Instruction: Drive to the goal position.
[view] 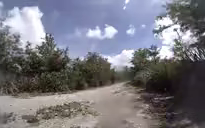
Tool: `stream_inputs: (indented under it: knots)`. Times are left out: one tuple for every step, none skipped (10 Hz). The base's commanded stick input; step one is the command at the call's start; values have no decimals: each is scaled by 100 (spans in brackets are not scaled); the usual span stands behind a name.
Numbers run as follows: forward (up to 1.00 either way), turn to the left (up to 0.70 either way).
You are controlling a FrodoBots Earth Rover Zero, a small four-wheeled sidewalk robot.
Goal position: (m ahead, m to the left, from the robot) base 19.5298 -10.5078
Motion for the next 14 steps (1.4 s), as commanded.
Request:
stream_inputs:
  knots:
    - [70,0]
    - [70,0]
    - [70,0]
    - [70,0]
    - [70,0]
    - [70,0]
    - [70,0]
    - [70,0]
    - [70,0]
    - [70,0]
    - [70,0]
    - [70,0]
    - [70,0]
    - [70,0]
